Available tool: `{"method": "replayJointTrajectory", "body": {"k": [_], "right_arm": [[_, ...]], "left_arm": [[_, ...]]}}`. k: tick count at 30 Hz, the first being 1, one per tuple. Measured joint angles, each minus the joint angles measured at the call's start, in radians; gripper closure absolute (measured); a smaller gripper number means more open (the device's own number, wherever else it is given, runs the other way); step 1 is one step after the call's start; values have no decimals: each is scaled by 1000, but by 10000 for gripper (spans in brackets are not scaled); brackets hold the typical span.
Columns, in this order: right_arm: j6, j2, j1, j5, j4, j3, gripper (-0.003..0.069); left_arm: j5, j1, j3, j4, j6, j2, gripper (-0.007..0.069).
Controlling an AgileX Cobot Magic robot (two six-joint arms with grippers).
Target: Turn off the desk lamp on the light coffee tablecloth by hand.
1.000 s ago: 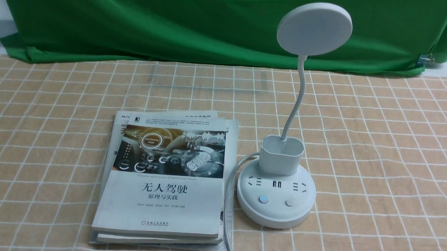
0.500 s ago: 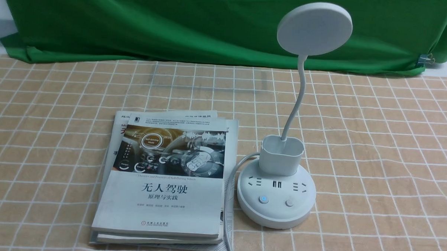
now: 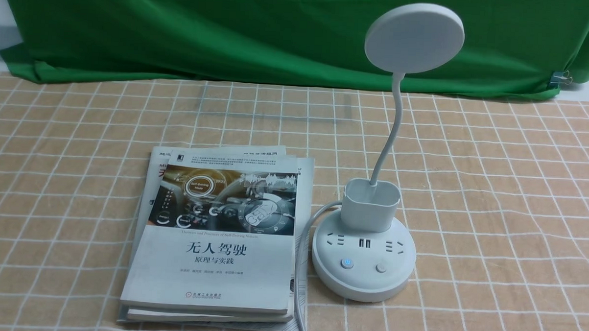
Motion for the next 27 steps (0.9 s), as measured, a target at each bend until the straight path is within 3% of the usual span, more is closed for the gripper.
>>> {"method": "replayJointTrajectory", "body": {"k": [27], "right_arm": [[0, 0, 0, 0, 0, 0, 502]], "left_arm": [[0, 0, 0, 0, 0, 0, 620]]}}
